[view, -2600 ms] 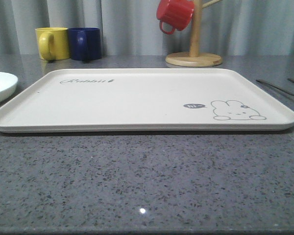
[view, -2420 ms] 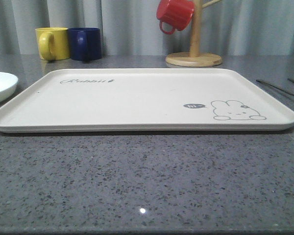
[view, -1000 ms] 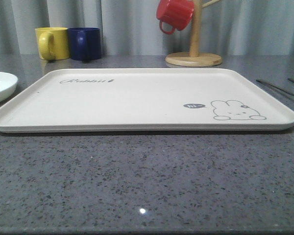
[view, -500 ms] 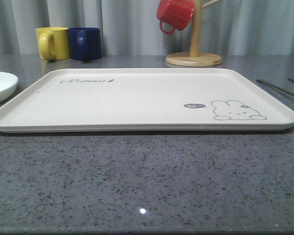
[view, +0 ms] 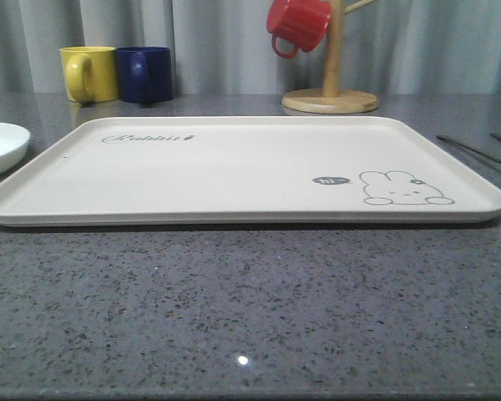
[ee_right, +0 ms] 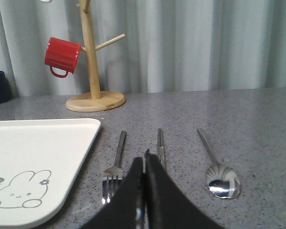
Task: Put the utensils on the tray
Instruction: 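Lower the left gripper to the white plate's rim and grasp it, then lift the white plate with the left gripper and lower it onto the tray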
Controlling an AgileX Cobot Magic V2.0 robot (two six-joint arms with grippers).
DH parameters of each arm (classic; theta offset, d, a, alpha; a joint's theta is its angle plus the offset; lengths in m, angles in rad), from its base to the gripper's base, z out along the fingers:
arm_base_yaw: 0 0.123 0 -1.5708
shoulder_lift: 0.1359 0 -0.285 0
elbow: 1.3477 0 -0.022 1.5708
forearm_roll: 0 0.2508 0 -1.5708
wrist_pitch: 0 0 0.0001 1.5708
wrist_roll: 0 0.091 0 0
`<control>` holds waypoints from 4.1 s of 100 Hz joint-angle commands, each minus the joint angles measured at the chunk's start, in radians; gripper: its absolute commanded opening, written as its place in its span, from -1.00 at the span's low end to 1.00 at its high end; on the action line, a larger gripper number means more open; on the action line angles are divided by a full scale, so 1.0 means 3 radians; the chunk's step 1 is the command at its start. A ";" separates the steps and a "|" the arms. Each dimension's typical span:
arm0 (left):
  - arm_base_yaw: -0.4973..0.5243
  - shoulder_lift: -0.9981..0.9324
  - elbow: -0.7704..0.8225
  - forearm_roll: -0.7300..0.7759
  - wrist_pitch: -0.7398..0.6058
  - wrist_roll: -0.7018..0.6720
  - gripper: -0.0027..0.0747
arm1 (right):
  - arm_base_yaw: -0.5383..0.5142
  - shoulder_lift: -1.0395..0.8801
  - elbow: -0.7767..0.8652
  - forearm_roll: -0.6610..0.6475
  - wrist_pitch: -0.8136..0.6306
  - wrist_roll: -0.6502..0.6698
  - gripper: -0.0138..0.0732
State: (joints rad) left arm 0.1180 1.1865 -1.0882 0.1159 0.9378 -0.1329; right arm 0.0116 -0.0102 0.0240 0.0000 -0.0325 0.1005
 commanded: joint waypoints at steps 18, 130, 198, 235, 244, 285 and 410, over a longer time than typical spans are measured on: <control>0.0143 0.0595 -0.0436 -0.0349 -0.0052 0.0393 0.37 | -0.0011 -0.0064 0.0011 -0.0046 -0.0278 -0.0028 -0.84; 0.0298 0.1480 -0.0614 -0.0463 -0.0080 0.0532 -0.11 | -0.0011 -0.0064 0.0011 -0.0046 -0.0278 -0.0028 -0.84; 0.0565 0.0954 -0.0614 -0.1018 -0.0180 0.0945 -0.98 | -0.0011 -0.0064 0.0011 -0.0046 -0.0278 -0.0028 -0.84; 0.0523 0.0651 -0.0841 -0.1921 0.0059 0.1467 -0.98 | -0.0011 -0.0064 0.0011 -0.0046 -0.0278 -0.0028 -0.84; 0.0362 0.0658 -0.0954 -0.1973 0.0098 0.1474 -0.98 | -0.0011 -0.0064 0.0011 -0.0046 -0.0278 -0.0028 -0.84; -0.0699 0.1251 -0.1311 -0.2002 0.0136 0.1438 -0.98 | -0.0011 -0.0064 0.0011 -0.0046 -0.0278 -0.0028 -0.84; -0.0936 0.1945 -0.1530 -0.2136 0.0058 0.1450 0.00 | -0.0011 -0.0064 0.0011 -0.0046 -0.0278 -0.0028 -0.84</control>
State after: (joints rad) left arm -0.1575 1.8432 -1.5162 -0.4849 1.0062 0.2978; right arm 0.0116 -0.0102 0.0240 0.0000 -0.0325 0.1005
